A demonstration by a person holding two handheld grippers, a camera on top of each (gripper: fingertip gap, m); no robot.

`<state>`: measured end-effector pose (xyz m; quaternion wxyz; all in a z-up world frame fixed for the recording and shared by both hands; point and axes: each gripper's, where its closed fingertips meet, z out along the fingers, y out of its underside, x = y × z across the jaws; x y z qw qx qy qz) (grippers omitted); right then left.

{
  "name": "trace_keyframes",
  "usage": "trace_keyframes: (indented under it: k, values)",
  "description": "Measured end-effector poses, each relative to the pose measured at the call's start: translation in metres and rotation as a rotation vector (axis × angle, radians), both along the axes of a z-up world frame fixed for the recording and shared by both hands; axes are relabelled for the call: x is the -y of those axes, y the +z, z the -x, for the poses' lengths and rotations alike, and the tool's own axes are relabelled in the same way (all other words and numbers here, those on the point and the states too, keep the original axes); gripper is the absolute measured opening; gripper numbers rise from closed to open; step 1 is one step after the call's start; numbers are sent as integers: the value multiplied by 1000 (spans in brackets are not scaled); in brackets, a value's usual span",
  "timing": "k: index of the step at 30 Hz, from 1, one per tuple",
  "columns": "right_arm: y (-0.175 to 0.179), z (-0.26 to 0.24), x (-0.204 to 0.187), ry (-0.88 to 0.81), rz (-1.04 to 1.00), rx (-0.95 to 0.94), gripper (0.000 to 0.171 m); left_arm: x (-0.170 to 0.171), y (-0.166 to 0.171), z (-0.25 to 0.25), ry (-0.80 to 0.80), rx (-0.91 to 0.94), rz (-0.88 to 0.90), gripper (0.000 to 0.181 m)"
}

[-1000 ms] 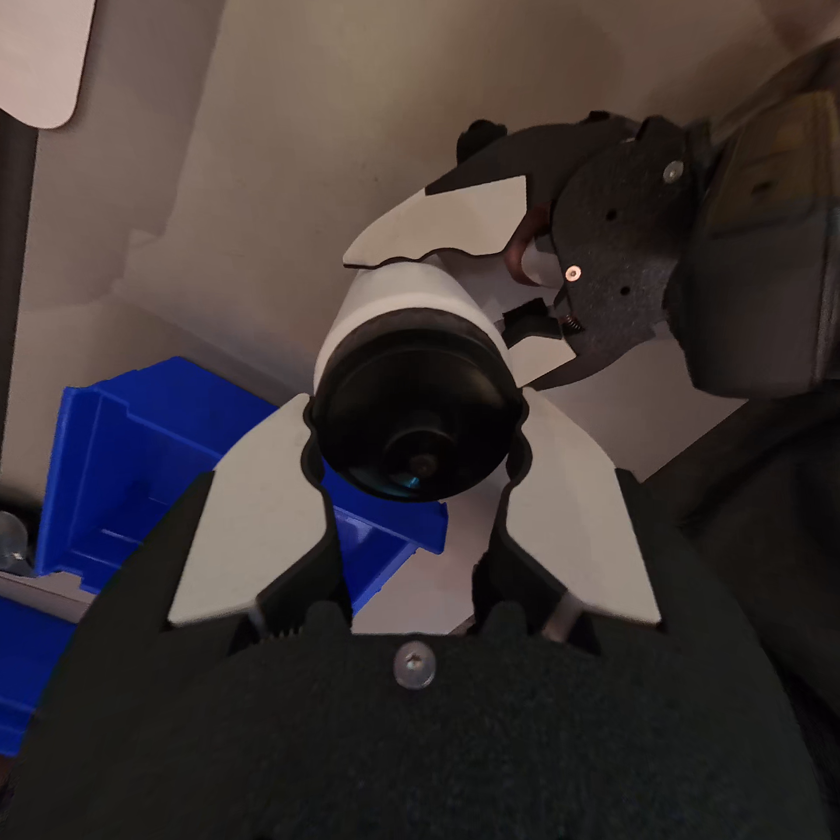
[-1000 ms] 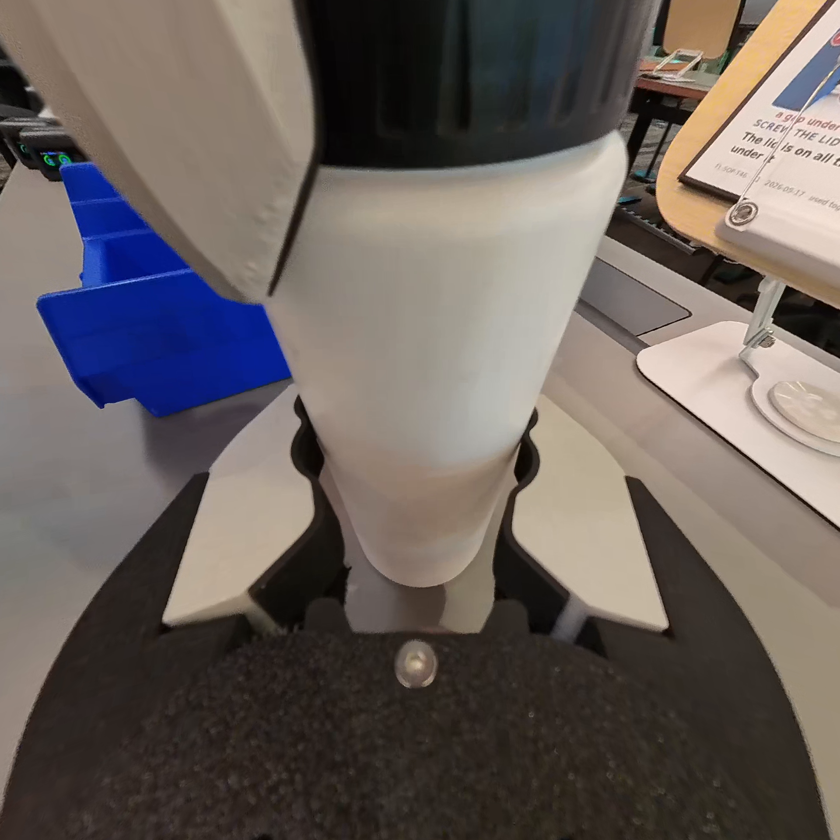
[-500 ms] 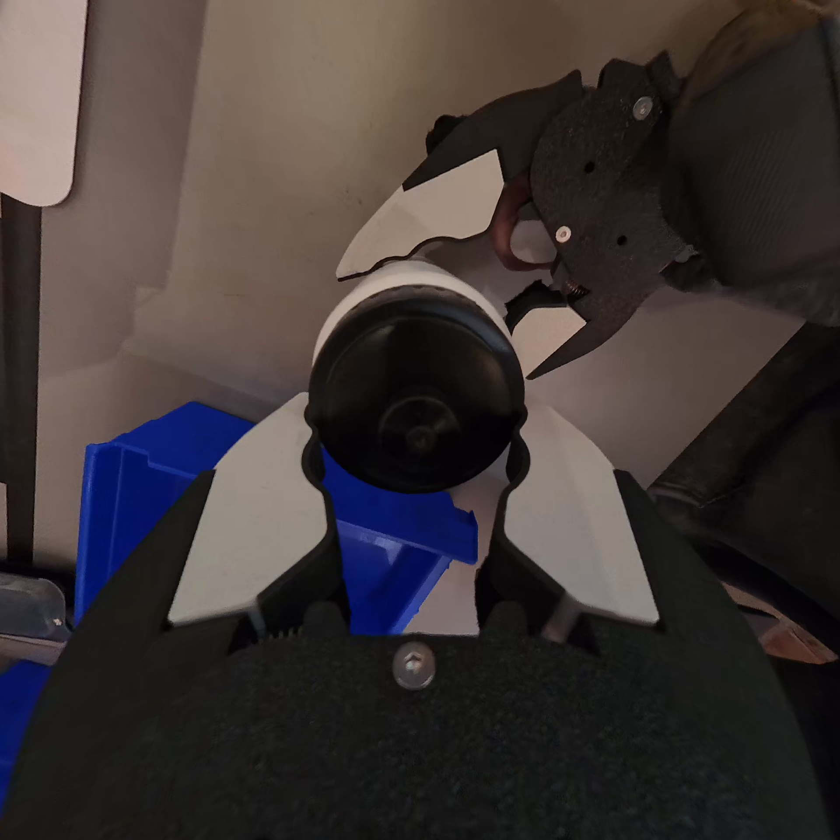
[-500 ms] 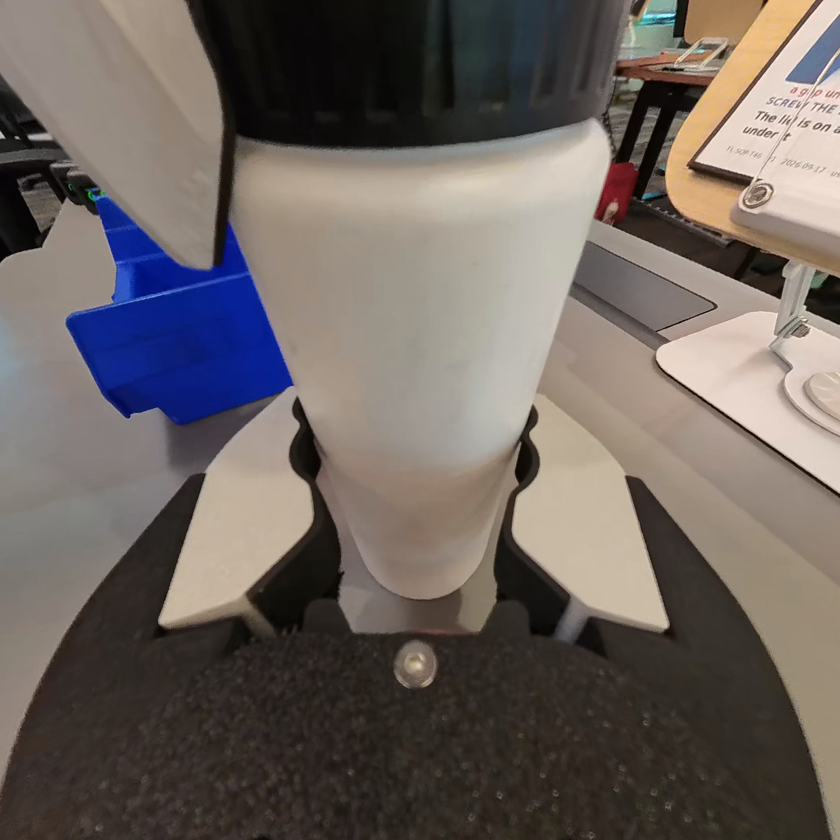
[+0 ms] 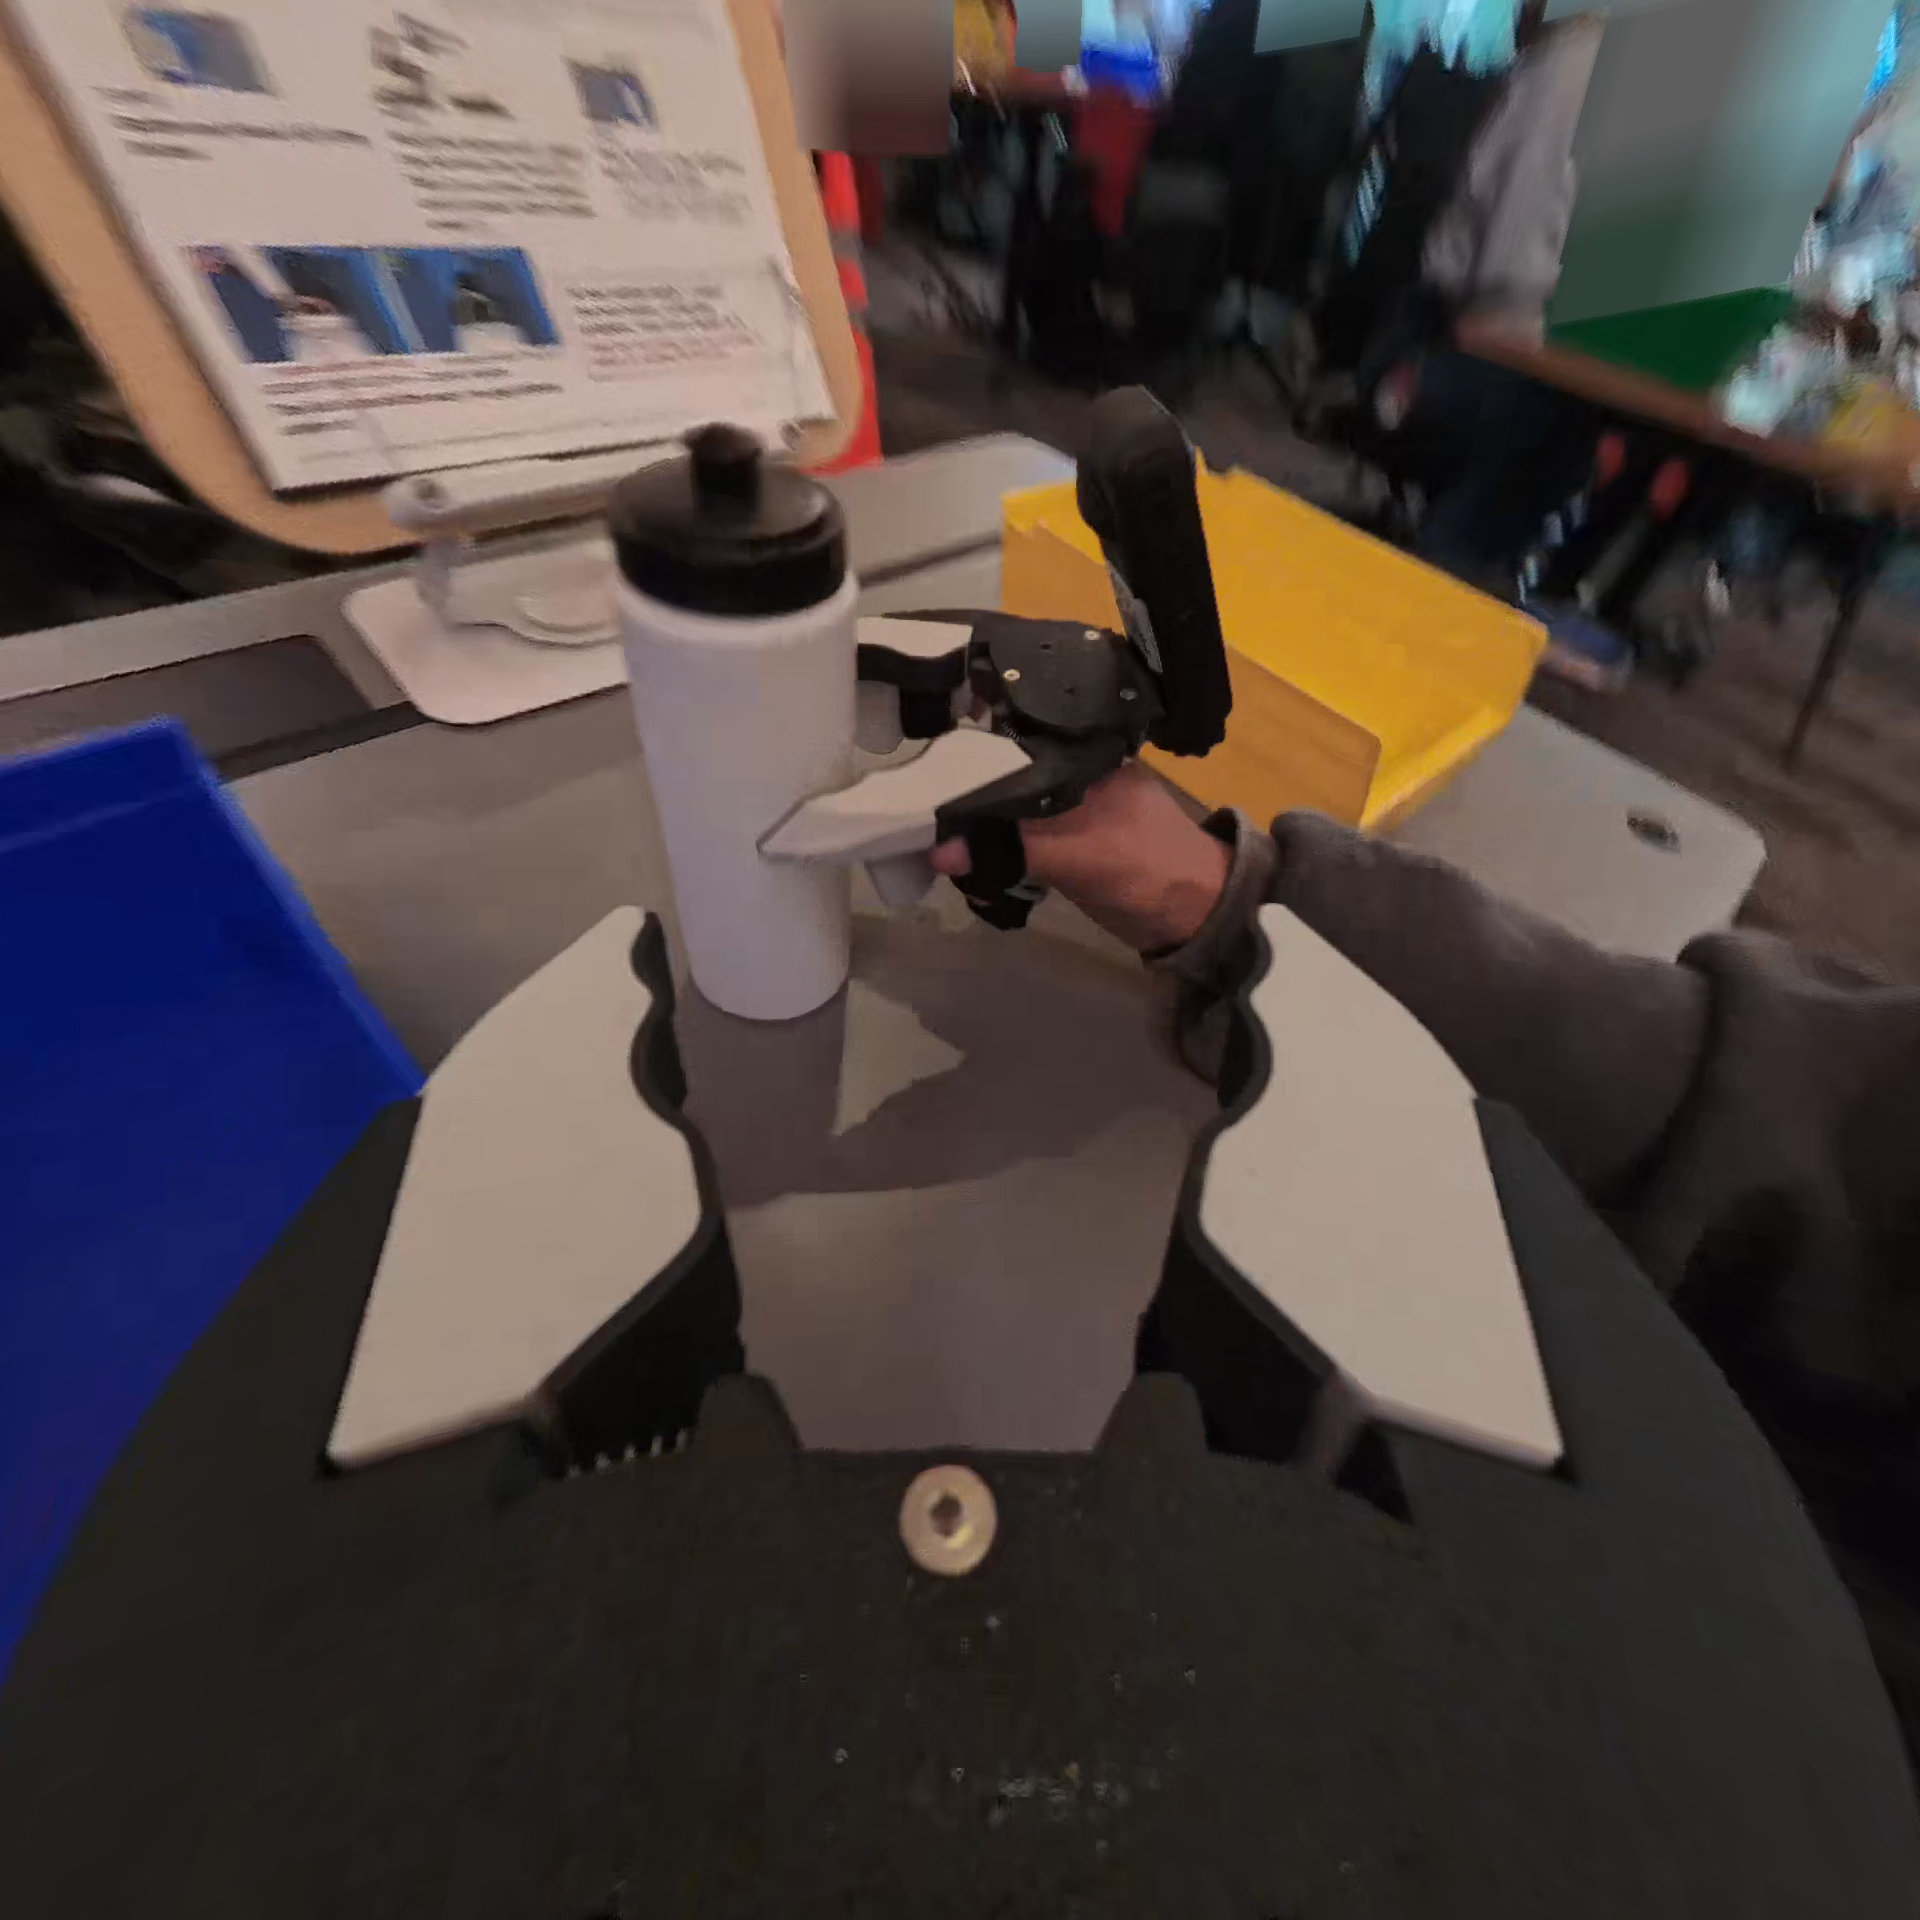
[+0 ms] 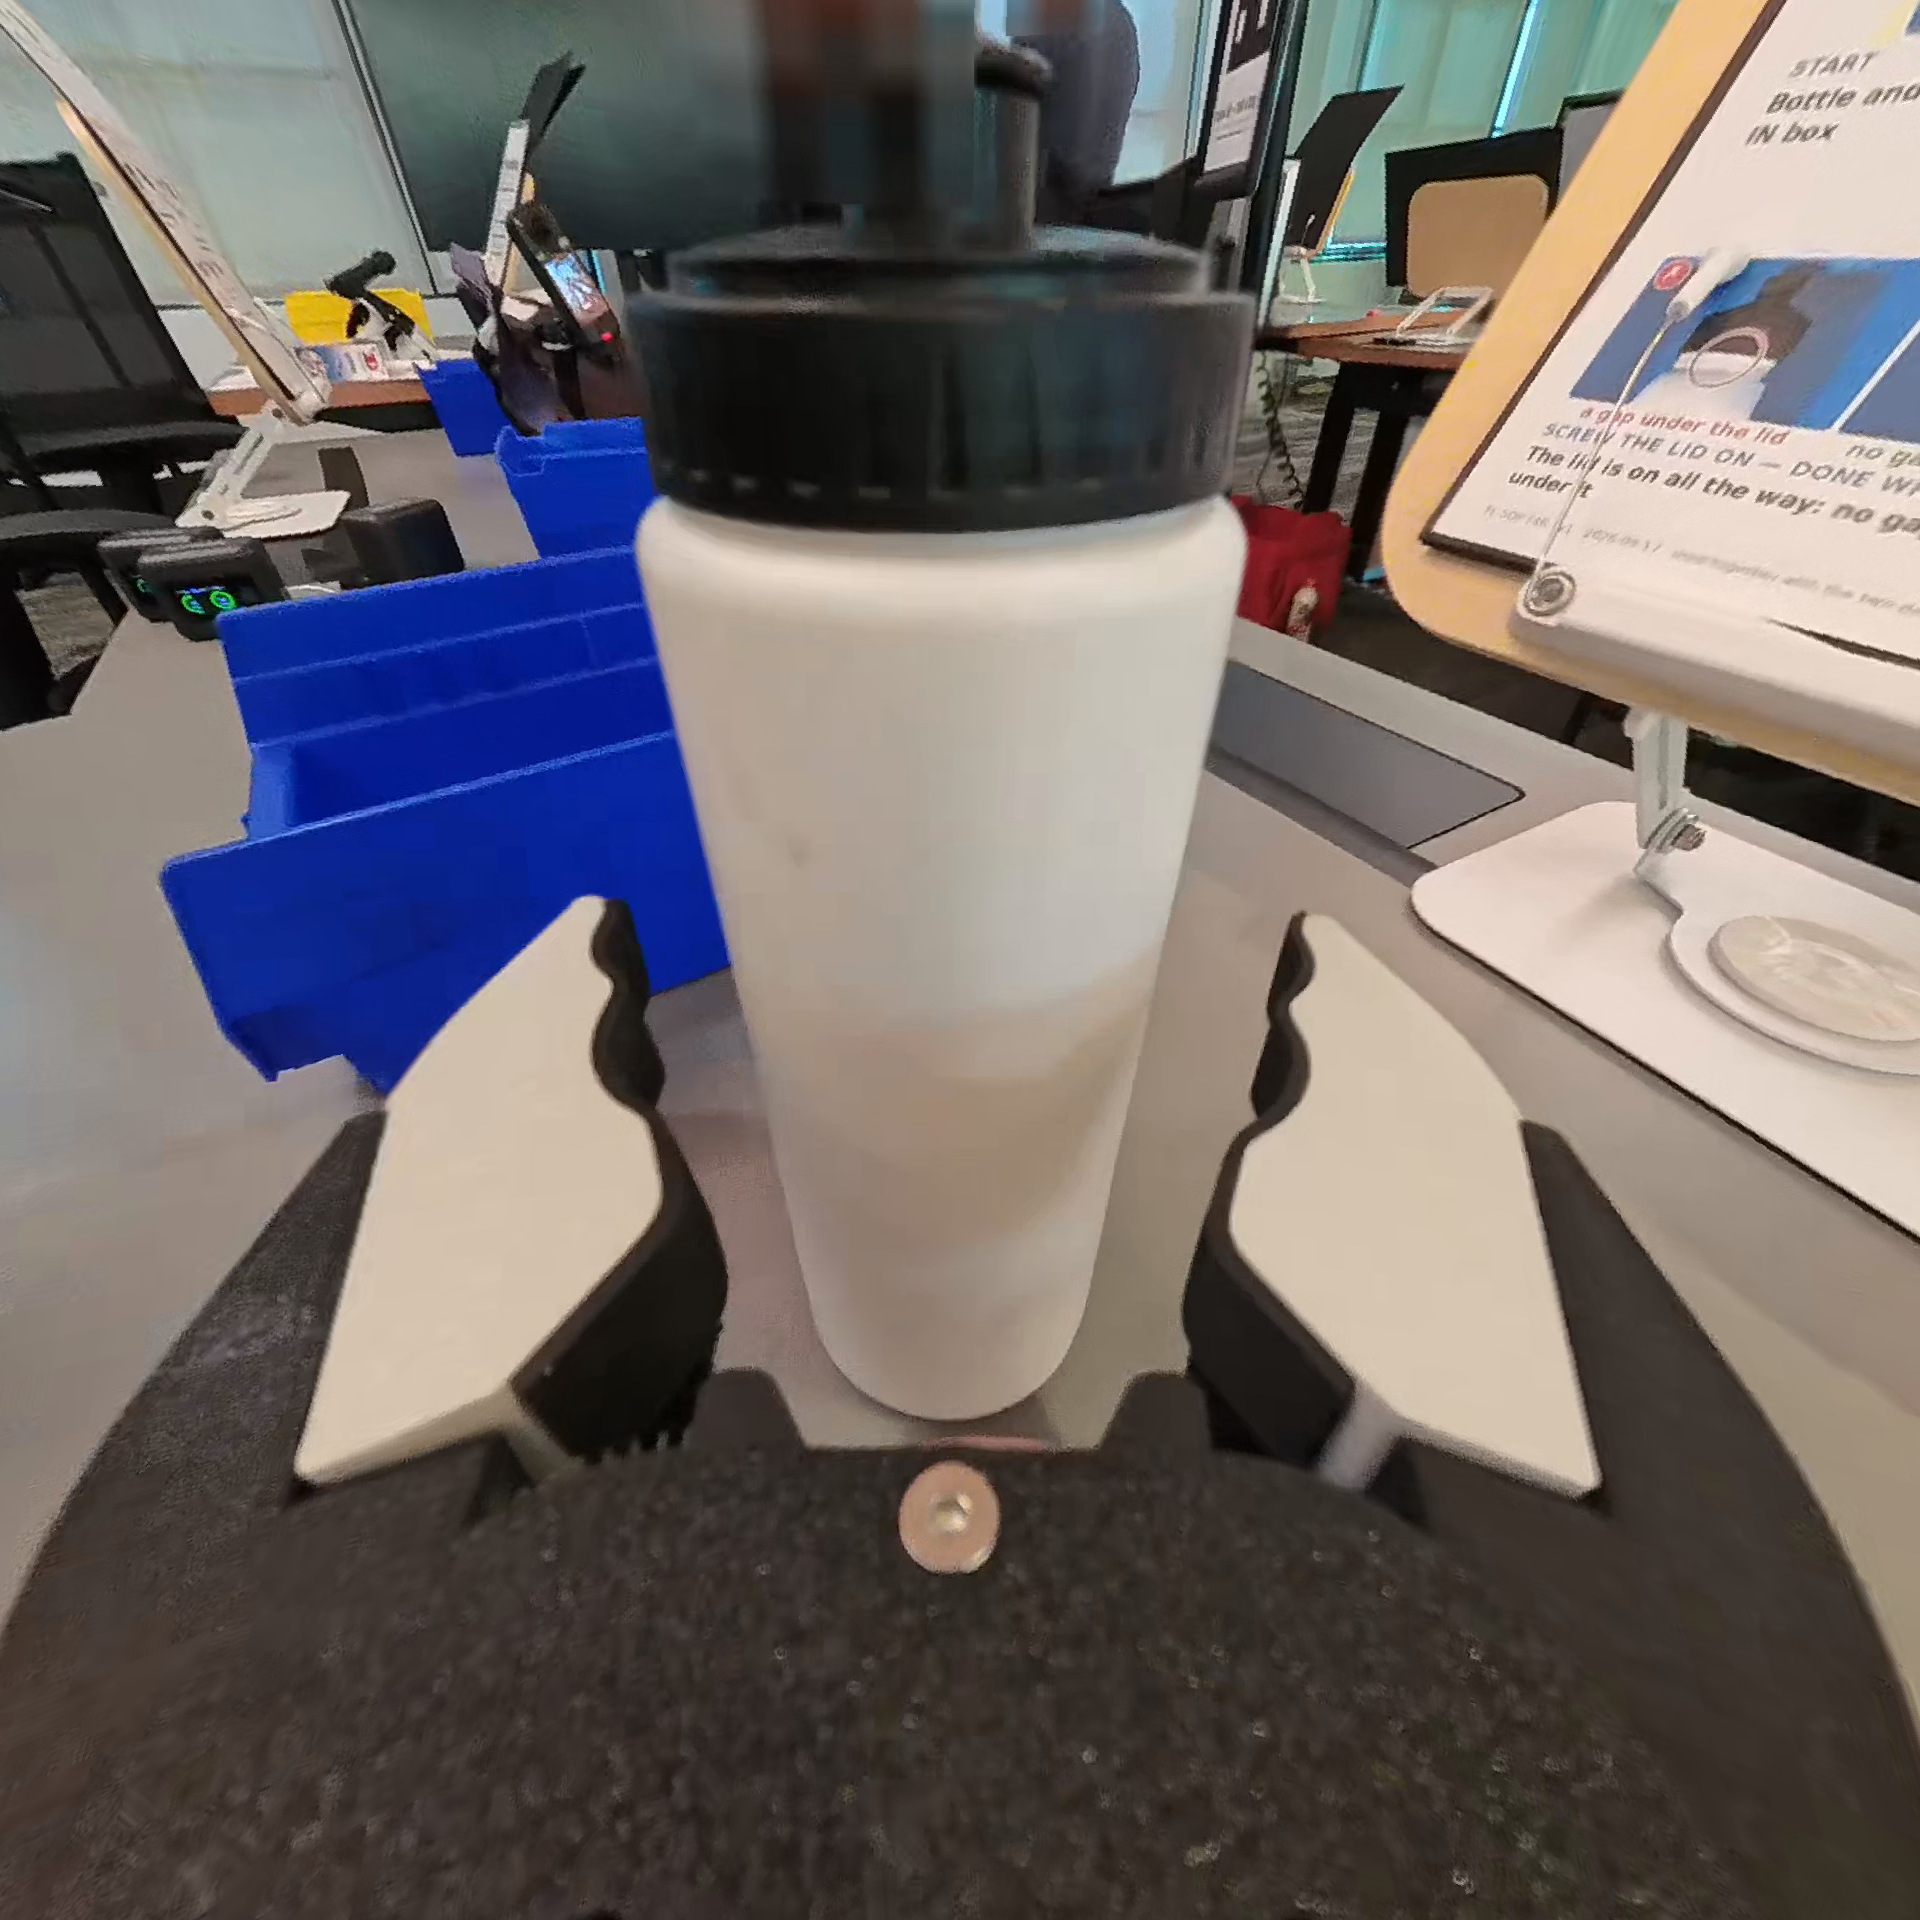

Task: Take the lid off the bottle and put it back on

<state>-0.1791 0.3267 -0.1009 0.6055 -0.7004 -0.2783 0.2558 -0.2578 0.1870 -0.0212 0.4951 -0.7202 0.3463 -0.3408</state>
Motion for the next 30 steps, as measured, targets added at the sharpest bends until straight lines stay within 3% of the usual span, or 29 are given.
trace_keyframes:
  k: [3, 5, 10, 13, 17, 21, 25, 27, 30]
  values:
    - [-7, 4, -7, -12, 26, 14, 111, 41, -18, 18, 88, 248, -17, 90]
    - [-13, 6, -8, 3, 49, 30, 87, 60, -32, 28, 130, 309, -17, 88]
    - [-8, -9, -10, -68, -7, 82, 86, 77, -40, 37, 141, 303, -66, 86]
    - [9, -21, -4, -104, -29, 25, 86, 75, -51, 35, 144, 188, -147, 85]
    - [65, -42, 17, -146, -74, -29, 86, 74, -66, 29, 136, 94, -148, 98]
    - [157, -74, 53, -201, -165, -47, 86, 77, -66, 24, 113, 149, -91, 103]
    - [240, -129, 95, -306, -226, 24, 86, 66, -81, 31, 186, -5, -102, 112]
    - [262, -167, 109, -391, -190, 102, 86, 65, -82, 30, 189, -2, -111, 116]
    - [258, -231, 114, -523, -3, 228, 86, 72, -77, 21, 145, 40, -99, 116]
